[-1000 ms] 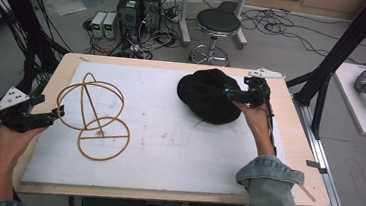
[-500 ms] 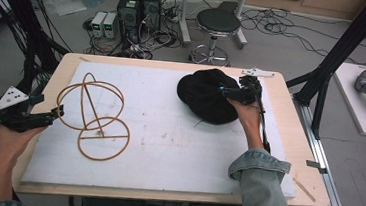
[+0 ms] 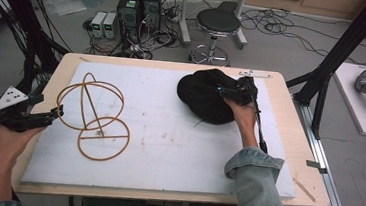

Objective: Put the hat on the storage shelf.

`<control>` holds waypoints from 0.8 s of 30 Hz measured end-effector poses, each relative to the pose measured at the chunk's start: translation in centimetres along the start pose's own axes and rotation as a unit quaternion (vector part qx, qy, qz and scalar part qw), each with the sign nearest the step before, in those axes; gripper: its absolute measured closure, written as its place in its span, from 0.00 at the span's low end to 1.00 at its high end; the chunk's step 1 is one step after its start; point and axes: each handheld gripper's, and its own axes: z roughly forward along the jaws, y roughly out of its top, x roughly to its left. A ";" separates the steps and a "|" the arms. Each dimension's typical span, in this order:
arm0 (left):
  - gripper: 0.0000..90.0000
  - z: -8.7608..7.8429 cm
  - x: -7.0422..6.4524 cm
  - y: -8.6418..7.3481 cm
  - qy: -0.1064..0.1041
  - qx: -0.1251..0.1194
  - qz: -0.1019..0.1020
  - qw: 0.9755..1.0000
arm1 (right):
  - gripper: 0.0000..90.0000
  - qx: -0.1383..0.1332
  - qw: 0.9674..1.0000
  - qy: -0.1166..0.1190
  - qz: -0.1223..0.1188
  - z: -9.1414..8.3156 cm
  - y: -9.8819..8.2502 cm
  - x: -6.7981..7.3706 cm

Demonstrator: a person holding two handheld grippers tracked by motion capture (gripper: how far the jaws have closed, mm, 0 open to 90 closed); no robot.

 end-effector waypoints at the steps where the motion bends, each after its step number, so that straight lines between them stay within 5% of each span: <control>1: 0.21 0.0 0.0 0.0 0.000 0.000 0.000 1.000 | 0.20 0.003 1.000 0.001 -0.001 0.1 -0.1 0.0; 14: 0.21 -0.1 0.0 0.0 0.001 0.000 0.001 1.000 | 0.56 0.018 1.000 0.000 0.011 0.6 -0.4 -0.1; 24: 0.21 -0.1 0.2 0.0 0.002 0.000 0.000 1.000 | 0.73 0.021 0.999 -0.012 -0.028 0.4 -0.1 0.6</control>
